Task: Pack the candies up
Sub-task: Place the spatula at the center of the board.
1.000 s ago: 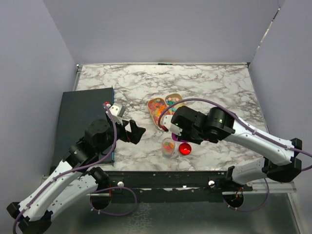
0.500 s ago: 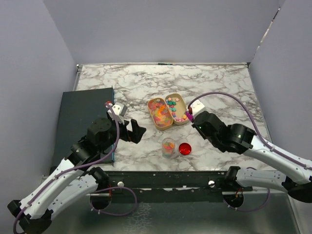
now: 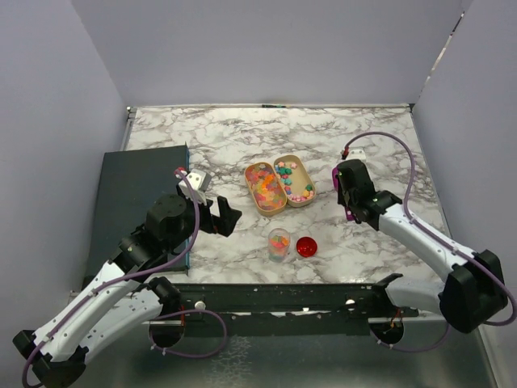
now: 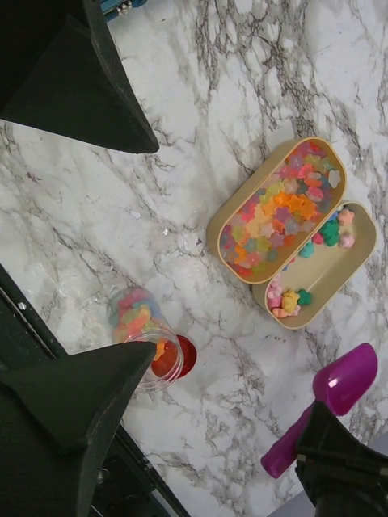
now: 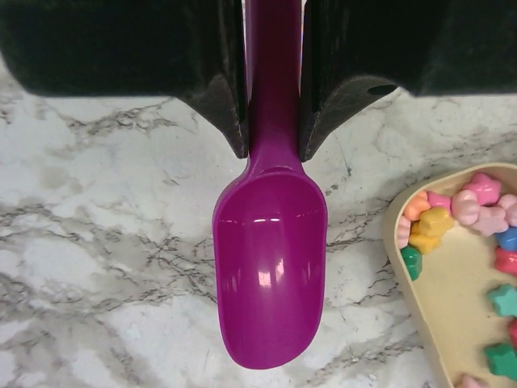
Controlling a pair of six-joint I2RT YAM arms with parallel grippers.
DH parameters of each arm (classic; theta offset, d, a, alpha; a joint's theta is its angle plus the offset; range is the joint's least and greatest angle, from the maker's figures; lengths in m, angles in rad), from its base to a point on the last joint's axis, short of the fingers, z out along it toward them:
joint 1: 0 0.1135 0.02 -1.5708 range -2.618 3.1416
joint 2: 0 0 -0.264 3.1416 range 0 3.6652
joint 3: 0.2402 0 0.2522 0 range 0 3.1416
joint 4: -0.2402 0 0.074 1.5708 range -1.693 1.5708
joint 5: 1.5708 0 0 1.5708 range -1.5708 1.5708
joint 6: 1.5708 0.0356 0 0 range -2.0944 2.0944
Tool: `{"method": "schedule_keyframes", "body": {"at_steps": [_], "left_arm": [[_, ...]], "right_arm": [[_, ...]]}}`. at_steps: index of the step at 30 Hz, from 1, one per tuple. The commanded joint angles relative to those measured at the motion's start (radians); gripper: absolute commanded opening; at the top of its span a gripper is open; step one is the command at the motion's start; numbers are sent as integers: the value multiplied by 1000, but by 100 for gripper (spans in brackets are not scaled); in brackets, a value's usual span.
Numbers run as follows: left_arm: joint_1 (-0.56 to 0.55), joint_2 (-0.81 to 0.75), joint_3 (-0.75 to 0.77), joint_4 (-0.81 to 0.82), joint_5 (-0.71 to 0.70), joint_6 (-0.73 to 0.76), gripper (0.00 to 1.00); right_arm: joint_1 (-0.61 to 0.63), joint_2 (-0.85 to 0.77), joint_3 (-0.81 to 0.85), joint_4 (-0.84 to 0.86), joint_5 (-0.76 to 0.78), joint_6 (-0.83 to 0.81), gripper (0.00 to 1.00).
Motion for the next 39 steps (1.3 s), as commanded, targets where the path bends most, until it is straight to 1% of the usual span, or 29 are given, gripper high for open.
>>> {"method": "schedule_keyframes", "body": {"at_steps": [1,7,14,18,22,25,29,32,39], "left_arm": [[2,-14,-13,2,-39,-6,99],[3,-29,-16,2,-56,-9,99],[2,-20,-16,2,-64,-11,99],[3,-14,-15,2,-65,-12,99],[4,-10,-16,2,-65,-13,99],[2,-9,-16,2,-63,-13,99],[3,-9,-16,3,-63,-12,99],[2,-11,-16,2,-63,-12,99],[3,-15,-16,2,-60,-11,99]], "right_arm": [[-72,84,-52,240,-108,54,1],[-156,205,-73,371,-172,82,1],[-203,311,-72,442,-186,101,1],[-213,346,-58,445,-204,114,3],[-217,373,-41,432,-205,127,11],[-219,386,-33,421,-199,137,15],[-221,394,-22,407,-201,146,28],[-220,376,-22,407,-201,147,35],[-220,272,-3,303,-228,132,49]]}}
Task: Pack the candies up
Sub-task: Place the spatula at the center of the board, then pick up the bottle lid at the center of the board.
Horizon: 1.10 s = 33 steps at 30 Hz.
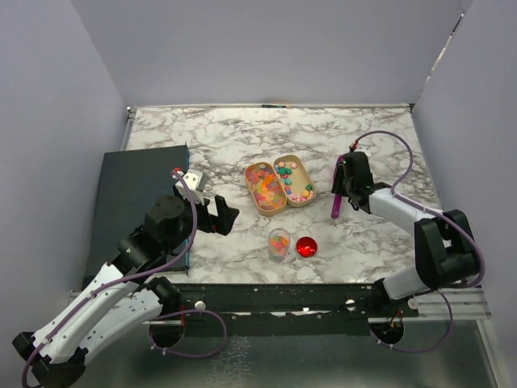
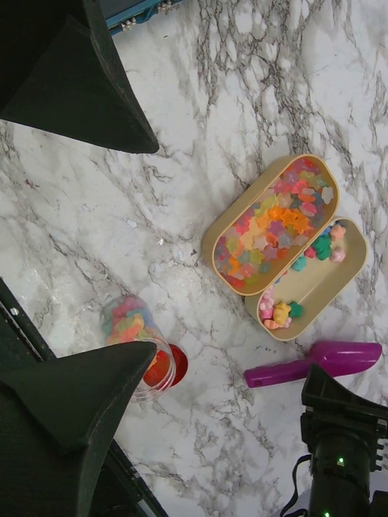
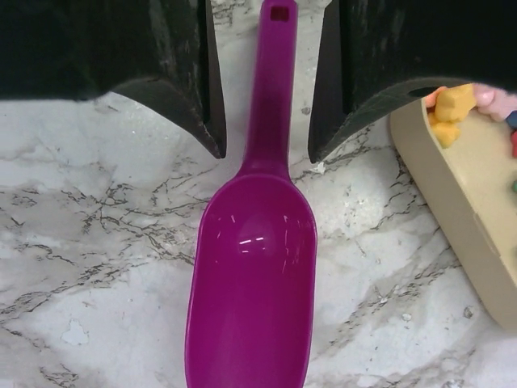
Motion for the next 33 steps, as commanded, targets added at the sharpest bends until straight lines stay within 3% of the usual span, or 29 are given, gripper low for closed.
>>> {"method": "schedule_keyframes", "body": {"at_steps": [1,12,18,25,33], "left_arm": [[3,-6,-10,4,-14,-2,99],[4,-15,-9,6,4,3,99],[3,-30,-10,8,7,4,99],[2,-29,-10,8,17,7,99],[3,-42,-10,9,28,11,99]], "right_arm": [[-5,-99,38,-96,-47,-3,50],[-5,-262,116,-398,-243,-32,64],[20,-386,49,-455,-309,37,67],[216,-412,-27,-556,-192,209,63],[437,-323,-65,-598,-78,390,49]]}}
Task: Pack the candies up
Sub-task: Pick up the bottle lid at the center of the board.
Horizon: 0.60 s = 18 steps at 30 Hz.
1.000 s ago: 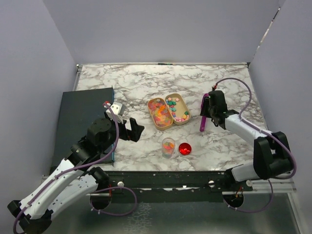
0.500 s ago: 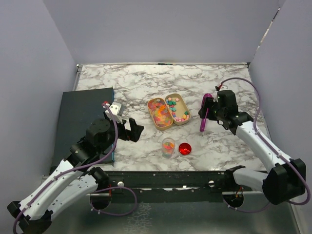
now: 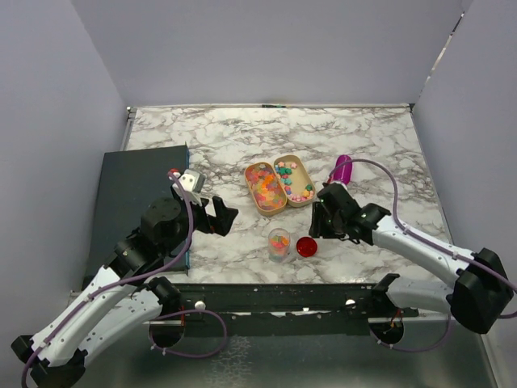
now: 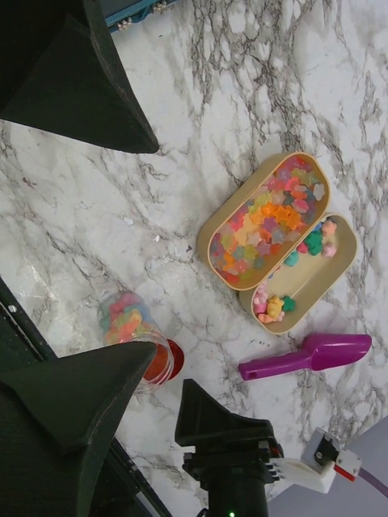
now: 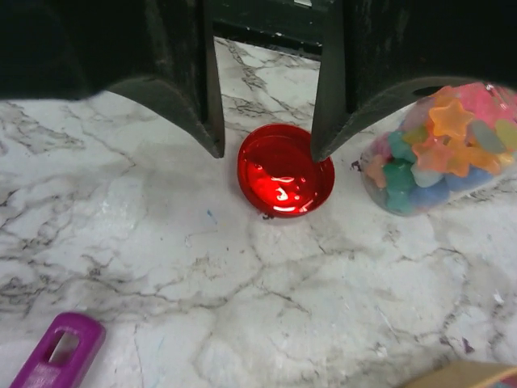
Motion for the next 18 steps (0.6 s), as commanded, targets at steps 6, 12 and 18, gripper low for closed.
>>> {"method": "schedule_keyframes", "body": {"at_steps": [6,12,18], "left_arm": [[3,-30,-10,9,27,9,99],[2,-30,-11,9,31,9,99],[2,-24,-11,10,32,7,99]], "right_arm": [[109,136,-25,-46,129,178,39],[113,177,-47,-6,126,193,37],[112,207,-64,29,119,204,31]]}}
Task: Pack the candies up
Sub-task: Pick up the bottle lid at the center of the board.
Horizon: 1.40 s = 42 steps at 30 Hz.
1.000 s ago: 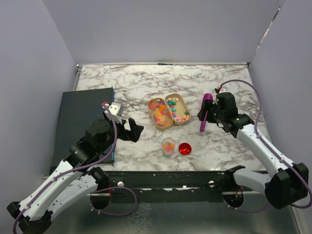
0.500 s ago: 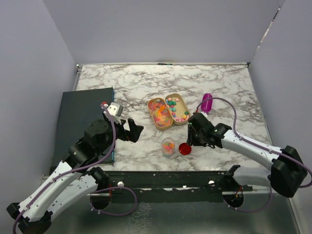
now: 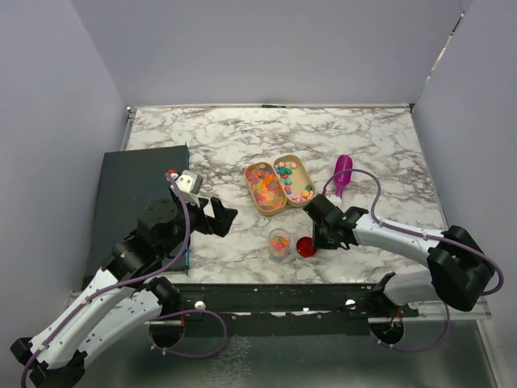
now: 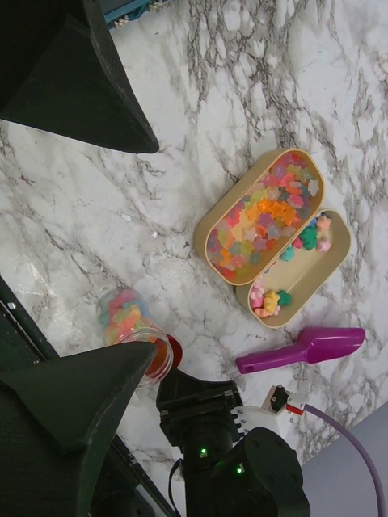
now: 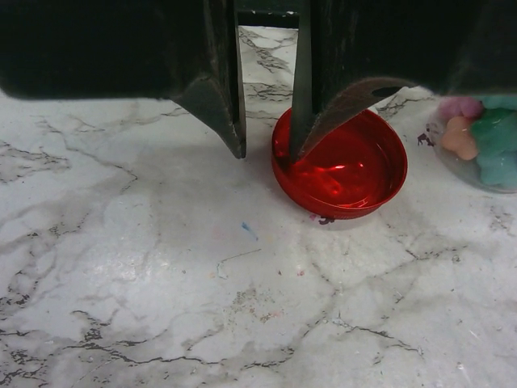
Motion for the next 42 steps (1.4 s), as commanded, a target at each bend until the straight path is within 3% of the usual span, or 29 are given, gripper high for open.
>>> {"method": "schedule_keyframes", "body": {"at_steps": [1,8,13,21,28,38,42], "left_arm": [[2,1,-12,10,25,6,99],[3,13,-11,12,27,3,99],[3,27,-7,11,40,2,99],[3,115,46,12,131,-34,99],[3,233,114,46,278,-157,99],[3,305,66,333,439,-461,99],[4,304,-9,529,461,-623,92]], "right_arm": [[6,22,-22,44,31,29,29],[6,37,-48,69,34,34,18],[6,37,-56,87,37,30,1],[7,-98,3,-13,76,-28,0],[6,-247,170,-143,115,-167,1],[7,-217,456,-181,-42,-333,0],[6,-191,515,-174,-100,-362,0]]}}
